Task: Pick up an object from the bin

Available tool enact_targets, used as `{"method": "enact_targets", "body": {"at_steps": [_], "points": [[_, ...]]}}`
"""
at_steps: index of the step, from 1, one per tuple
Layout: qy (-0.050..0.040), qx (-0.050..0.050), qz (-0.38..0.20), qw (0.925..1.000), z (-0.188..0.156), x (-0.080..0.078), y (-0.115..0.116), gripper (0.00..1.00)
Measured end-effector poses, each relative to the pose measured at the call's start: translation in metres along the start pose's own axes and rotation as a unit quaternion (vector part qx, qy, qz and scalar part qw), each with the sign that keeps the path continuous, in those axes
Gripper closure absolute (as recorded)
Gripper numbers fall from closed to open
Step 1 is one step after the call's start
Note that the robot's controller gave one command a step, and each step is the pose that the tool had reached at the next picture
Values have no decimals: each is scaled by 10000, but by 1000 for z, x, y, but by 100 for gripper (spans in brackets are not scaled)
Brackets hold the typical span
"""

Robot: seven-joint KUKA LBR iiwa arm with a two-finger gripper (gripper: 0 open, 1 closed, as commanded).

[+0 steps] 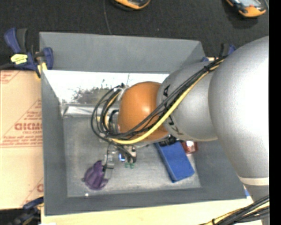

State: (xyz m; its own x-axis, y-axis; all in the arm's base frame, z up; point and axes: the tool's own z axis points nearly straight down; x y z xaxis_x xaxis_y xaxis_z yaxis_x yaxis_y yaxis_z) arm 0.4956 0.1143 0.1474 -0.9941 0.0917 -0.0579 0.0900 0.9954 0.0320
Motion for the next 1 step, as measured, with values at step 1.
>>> {"method": "enact_targets", "body": {"at_steps": [1], "points": [[0, 0, 0, 10000, 0, 0, 0, 0]]}}
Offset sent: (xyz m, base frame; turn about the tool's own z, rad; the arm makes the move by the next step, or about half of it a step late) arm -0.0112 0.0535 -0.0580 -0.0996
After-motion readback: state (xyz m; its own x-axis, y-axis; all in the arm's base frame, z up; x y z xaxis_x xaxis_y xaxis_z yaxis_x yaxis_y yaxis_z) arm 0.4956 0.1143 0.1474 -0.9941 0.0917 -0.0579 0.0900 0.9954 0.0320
